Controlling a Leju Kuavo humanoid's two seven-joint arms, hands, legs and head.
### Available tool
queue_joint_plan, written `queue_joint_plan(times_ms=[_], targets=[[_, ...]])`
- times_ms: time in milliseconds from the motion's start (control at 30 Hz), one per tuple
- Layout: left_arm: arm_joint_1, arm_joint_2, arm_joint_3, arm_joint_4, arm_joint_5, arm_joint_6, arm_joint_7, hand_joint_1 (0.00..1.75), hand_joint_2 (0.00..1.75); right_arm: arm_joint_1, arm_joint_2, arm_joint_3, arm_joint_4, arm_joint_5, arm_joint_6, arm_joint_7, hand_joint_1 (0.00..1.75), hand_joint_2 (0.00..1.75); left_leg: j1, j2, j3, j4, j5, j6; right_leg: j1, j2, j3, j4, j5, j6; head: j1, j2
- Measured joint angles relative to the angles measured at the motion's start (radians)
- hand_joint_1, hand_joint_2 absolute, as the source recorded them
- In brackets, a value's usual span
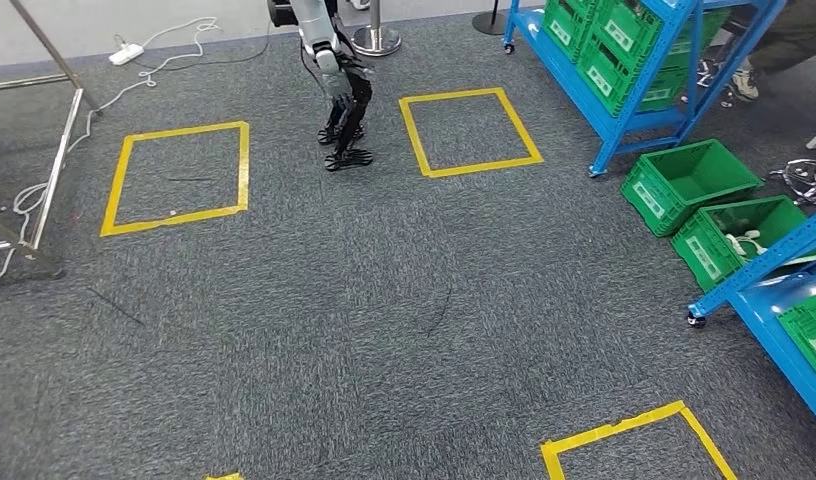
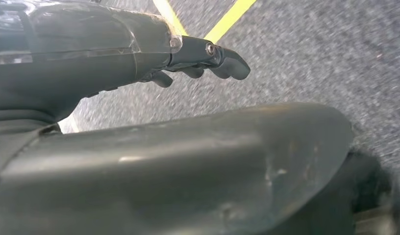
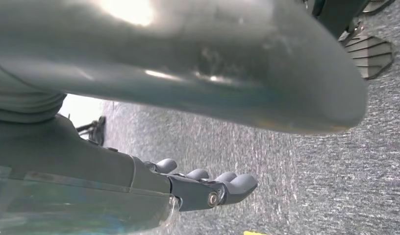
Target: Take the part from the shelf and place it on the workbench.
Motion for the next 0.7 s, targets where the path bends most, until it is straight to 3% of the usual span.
queue_joint_plan(times_ms=[33, 100, 133, 167, 200, 267, 333, 367, 400, 467, 533, 600, 633, 667, 700], targets=[[0.001, 0.000, 0.000, 0.000, 0.000, 0.000, 0.000, 0.00, 0.00, -0.002, 0.000, 0.000, 0.000, 0.000, 0.000, 0.002, 0.00, 0.00, 0.000, -0.015, 0.009, -0.020, 0.000, 0.003, -0.003, 0.012, -0.004, 0.003, -0.002, 0.006, 0.001, 0.000], [0.004, 0.001, 0.000, 0.000, 0.000, 0.000, 0.000, 0.00, 0.00, -0.004, 0.000, 0.000, 0.000, 0.000, 0.001, 0.004, 0.00, 0.00, -0.005, 0.007, 0.016, -0.030, -0.006, 0.010, -0.009, 0.040, -0.010, 0.001, 0.001, 0.018, 0.002, 0.000], [0.005, 0.002, 0.000, 0.000, 0.000, 0.000, 0.000, 0.00, 0.00, -0.002, 0.000, 0.000, 0.000, 0.000, 0.001, 0.005, 0.00, 0.00, -0.005, 0.022, 0.020, -0.035, -0.005, 0.016, -0.010, 0.041, -0.012, 0.003, 0.000, 0.023, 0.003, 0.000], [0.005, 0.002, 0.000, 0.000, 0.000, 0.000, 0.000, 0.00, 0.00, -0.001, 0.001, 0.000, 0.000, 0.000, 0.001, 0.006, 0.00, 0.00, -0.005, 0.038, 0.025, -0.040, -0.004, 0.021, -0.009, 0.024, -0.016, 0.011, -0.006, 0.028, 0.004, 0.000], [0.004, 0.002, 0.000, 0.000, 0.000, 0.000, 0.000, 0.00, 0.00, 0.000, 0.002, 0.000, 0.000, 0.000, 0.001, 0.006, 0.00, 0.00, -0.005, 0.057, 0.031, -0.046, -0.004, 0.026, -0.007, -0.007, -0.029, 0.040, -0.024, 0.032, 0.008, 0.000], [0.005, 0.002, 0.000, 0.001, 0.000, 0.000, -0.001, 0.00, 0.00, -0.002, 0.004, 0.000, 0.000, 0.000, 0.002, 0.006, 0.00, 0.00, -0.008, 0.097, 0.041, -0.051, -0.009, 0.034, -0.006, -0.072, -0.084, 0.152, -0.081, 0.040, 0.017, 0.000], [0.006, 0.004, 0.000, 0.001, 0.000, 0.000, -0.001, 0.00, 0.00, -0.001, 0.006, 0.000, 0.000, 0.000, 0.002, 0.006, 0.00, 0.00, -0.011, 0.134, 0.045, -0.051, -0.015, 0.037, -0.010, -0.090, -0.143, 0.264, -0.121, 0.046, 0.020, 0.000], [0.005, 0.004, 0.000, 0.001, 0.000, 0.000, -0.001, 0.00, 0.00, 0.002, 0.006, 0.000, 0.000, 0.000, 0.001, 0.006, 0.00, 0.00, -0.011, 0.148, 0.046, -0.051, -0.018, 0.036, -0.011, -0.092, -0.153, 0.281, -0.117, 0.047, 0.020, 0.000], [0.004, 0.004, 0.000, 0.001, 0.000, 0.000, -0.001, 0.00, 0.00, 0.006, 0.006, 0.000, 0.000, 0.000, 0.001, 0.006, 0.00, 0.00, -0.011, 0.158, 0.049, -0.051, -0.020, 0.035, -0.011, -0.094, -0.146, 0.264, -0.096, 0.047, 0.021, 0.000], [0.001, 0.002, 0.000, 0.001, 0.000, 0.000, -0.001, 0.00, 0.00, 0.011, 0.005, 0.000, 0.000, 0.000, 0.001, 0.006, 0.00, 0.00, -0.011, 0.174, 0.059, -0.051, -0.028, 0.030, -0.009, -0.112, -0.082, 0.137, -0.025, 0.041, 0.023, 0.000], [-0.002, 0.001, 0.000, 0.000, 0.000, 0.000, -0.001, 0.00, 0.00, 0.008, 0.005, 0.000, 0.000, -0.001, 0.000, 0.006, 0.00, 0.00, -0.014, 0.187, 0.068, -0.052, -0.035, 0.022, 0.001, -0.147, -0.022, 0.023, 0.009, 0.030, 0.025, 0.000], [-0.003, 0.000, 0.000, 0.000, -0.001, 0.000, -0.001, 0.00, 0.00, 0.006, 0.006, 0.000, 0.000, -0.001, -0.001, 0.007, 0.00, 0.00, -0.017, 0.197, 0.074, -0.056, -0.038, 0.012, 0.010, -0.160, -0.010, 0.000, 0.003, 0.019, 0.023, 0.000], [-0.003, -0.001, 0.000, 0.000, -0.001, 0.000, -0.001, 0.00, 0.00, 0.006, 0.005, 0.000, 0.000, -0.002, -0.001, 0.008, 0.00, 0.00, -0.016, 0.204, 0.078, -0.058, -0.039, 0.006, 0.010, -0.152, -0.010, -0.002, 0.002, 0.013, 0.023, 0.000], [-0.004, -0.002, 0.000, 0.000, -0.002, 0.000, -0.001, 0.00, 0.00, 0.007, 0.005, 0.000, 0.000, -0.002, -0.001, 0.008, 0.00, 0.00, -0.015, 0.199, 0.082, -0.060, -0.043, 0.000, 0.008, -0.144, -0.007, -0.007, 0.004, 0.007, 0.022, 0.000], [-0.005, -0.002, 0.000, 0.000, -0.003, 0.000, -0.001, 0.00, 0.00, 0.008, 0.004, 0.000, 0.000, -0.003, -0.001, 0.009, 0.00, 0.00, -0.012, 0.176, 0.085, -0.058, -0.049, -0.005, 0.006, -0.136, -0.003, -0.012, 0.005, 0.001, 0.021, 0.000]])
